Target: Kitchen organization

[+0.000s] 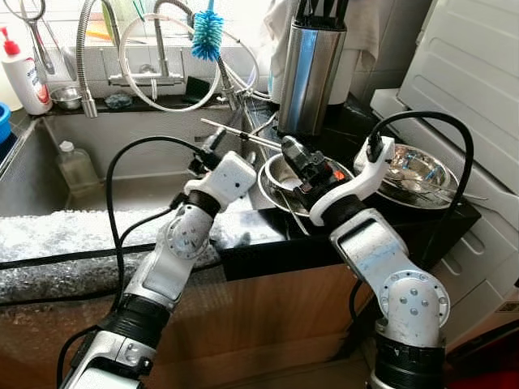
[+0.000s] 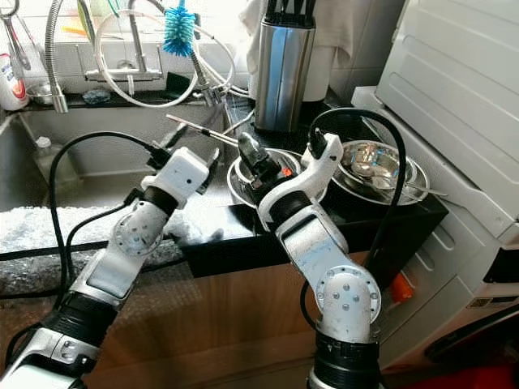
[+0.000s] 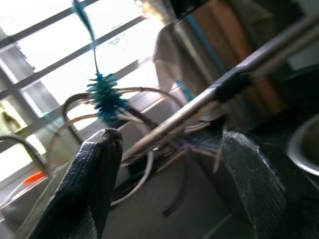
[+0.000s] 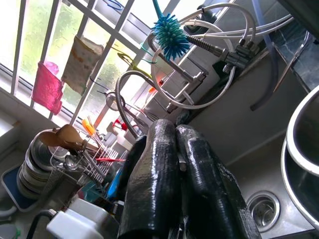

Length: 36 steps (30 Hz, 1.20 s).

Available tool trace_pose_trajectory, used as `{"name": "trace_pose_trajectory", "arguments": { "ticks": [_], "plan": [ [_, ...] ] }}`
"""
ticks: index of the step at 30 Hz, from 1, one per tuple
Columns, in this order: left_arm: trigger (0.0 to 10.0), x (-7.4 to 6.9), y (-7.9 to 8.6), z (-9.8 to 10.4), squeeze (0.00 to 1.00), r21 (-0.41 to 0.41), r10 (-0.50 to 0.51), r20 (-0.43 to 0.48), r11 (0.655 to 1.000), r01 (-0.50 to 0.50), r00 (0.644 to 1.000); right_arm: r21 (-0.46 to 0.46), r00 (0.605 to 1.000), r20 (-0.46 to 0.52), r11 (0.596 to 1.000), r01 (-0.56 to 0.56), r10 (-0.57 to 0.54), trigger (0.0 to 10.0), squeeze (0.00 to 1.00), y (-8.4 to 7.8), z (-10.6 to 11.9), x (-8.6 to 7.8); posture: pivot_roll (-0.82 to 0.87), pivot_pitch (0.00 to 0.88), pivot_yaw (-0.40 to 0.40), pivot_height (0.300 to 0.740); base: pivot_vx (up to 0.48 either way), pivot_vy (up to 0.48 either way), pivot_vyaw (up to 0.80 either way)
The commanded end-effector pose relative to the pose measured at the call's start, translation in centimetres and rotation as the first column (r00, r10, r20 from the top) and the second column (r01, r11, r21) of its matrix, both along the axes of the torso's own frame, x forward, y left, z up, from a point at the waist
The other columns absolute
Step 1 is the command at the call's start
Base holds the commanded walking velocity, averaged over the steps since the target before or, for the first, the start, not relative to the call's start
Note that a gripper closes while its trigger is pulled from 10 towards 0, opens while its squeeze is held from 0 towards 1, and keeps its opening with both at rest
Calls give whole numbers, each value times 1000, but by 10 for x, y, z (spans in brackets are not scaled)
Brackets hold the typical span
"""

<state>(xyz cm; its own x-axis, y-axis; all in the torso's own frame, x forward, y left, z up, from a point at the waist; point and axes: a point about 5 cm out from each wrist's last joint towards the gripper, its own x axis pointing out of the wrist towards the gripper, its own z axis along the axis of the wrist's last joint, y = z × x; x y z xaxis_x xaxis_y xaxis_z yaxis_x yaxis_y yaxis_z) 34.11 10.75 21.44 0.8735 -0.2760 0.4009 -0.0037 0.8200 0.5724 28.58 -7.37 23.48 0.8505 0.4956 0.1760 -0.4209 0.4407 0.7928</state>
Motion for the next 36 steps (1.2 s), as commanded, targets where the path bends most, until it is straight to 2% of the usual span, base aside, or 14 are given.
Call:
{"name": "trace_pose_trajectory", "arguments": {
  "ticks": [1,8,12,18,24,29,36],
  "plan": [
    [10000,5,7,5,0,1,66,15,998,-66,998,96,1000,8,995,-22,22,10000,0,11,10,-5,-111,14,-67,740,0,0,0],
    [10000,5,10,6,0,-14,77,17,997,-77,997,105,999,-24,994,-20,22,10000,0,11,7,-4,-110,14,-69,740,0,0,0],
    [10000,4,6,4,0,-30,48,3,998,-48,999,172,998,-57,985,-26,37,10000,0,13,7,-4,-110,14,-70,740,0,0,0],
    [10000,2,-2,2,0,-31,-1,-9,1000,1,1000,192,997,-64,981,-23,36,10000,0,12,8,-4,-110,14,-70,740,0,0,0],
    [10000,3,3,7,0,-49,55,27,997,-53,998,235,995,-89,972,-18,40,10000,0,10,8,-4,-111,12,-69,740,0,0,0],
    [10000,5,12,10,0,-54,110,48,993,-108,993,249,990,-140,968,30,6,10000,0,6,4,0,-110,12,-69,740,0,0,0],
    [10000,4,15,10,0,-67,129,57,990,-125,990,256,987,-164,966,41,2,10000,0,2,3,3,-110,8,-76,740,0,0,0]
  ]
}}
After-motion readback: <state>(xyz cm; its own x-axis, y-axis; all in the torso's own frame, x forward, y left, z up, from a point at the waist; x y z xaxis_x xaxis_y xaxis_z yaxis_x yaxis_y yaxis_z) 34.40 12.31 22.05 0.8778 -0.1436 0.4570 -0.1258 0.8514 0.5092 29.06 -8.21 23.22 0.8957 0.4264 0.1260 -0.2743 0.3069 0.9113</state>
